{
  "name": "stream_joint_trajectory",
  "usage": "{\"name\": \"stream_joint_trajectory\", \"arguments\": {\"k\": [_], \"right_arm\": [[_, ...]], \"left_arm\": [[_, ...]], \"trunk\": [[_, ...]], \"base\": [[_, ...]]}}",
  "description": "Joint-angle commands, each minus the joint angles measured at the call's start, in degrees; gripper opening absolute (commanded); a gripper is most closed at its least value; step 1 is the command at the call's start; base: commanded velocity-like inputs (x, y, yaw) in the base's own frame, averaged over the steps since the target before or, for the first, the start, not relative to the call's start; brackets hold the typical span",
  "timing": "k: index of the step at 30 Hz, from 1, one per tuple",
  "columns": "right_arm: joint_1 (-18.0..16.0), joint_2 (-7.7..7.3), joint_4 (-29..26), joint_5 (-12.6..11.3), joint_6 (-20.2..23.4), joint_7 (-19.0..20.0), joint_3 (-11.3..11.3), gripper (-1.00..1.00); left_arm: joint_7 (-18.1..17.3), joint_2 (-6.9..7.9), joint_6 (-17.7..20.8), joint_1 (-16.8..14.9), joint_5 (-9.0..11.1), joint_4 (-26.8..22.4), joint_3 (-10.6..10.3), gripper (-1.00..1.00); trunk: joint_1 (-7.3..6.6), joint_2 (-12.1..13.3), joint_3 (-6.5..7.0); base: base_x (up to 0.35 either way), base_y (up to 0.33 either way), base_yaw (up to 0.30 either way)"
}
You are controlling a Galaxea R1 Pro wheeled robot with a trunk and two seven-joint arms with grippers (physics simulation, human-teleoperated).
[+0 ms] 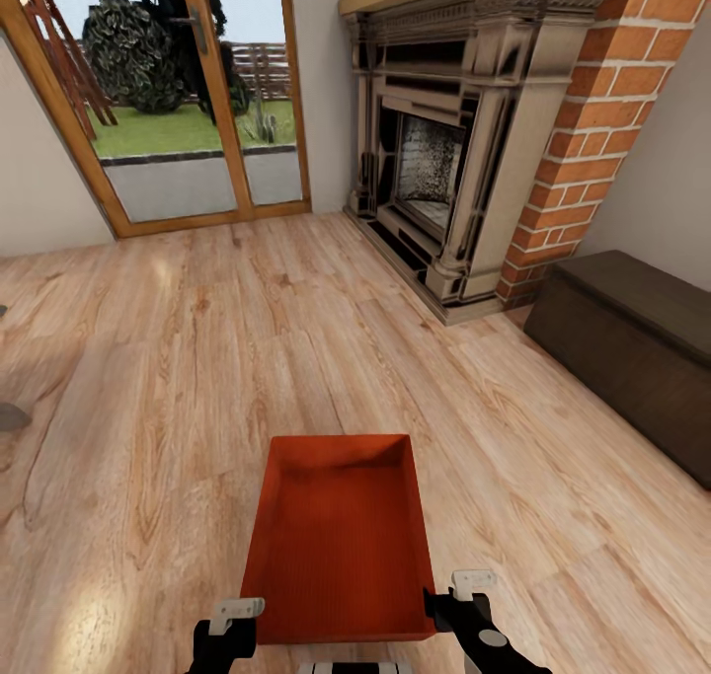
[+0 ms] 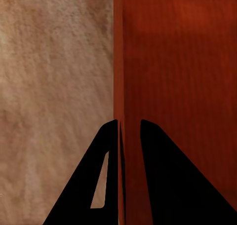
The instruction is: Move the two storage containers from the living room to the garage. In the garage, place one container on the floor and stack the other container on top of it (either order is fine).
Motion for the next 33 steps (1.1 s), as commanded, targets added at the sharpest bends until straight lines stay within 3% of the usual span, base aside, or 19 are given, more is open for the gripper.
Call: {"name": "stream_joint_trajectory", "arguments": {"k": [1,4,33], "right_arm": [[0.0,-0.76,0.1,-0.1,-0.2,-0.6,-0.4,-1.00],[0.0,-0.75,0.1,-0.1,-0.2,-0.6,-0.4,-1.00],[0.0,-0.77,0.1,-0.1,-0.2,-0.6,-0.4,-1.00]], "left_arm": [[0.4,0.02,-0.2,0.0,0.0,-0.1,0.9,-1.00],[0.4,0.01,-0.2,0.0,0.0,-0.1,0.9,-1.00],[0.4,0.08,-0.3,0.0,0.0,-0.1,0.9,-1.00]], "trunk": [[-0.24,0.4,0.15],[-0.90,1.6,0.69],[-0.90,1.6,0.69]], "base": [[0.000,0.000,0.000],[0.000,0.000,0.000],[0.000,0.000,0.000]]}}
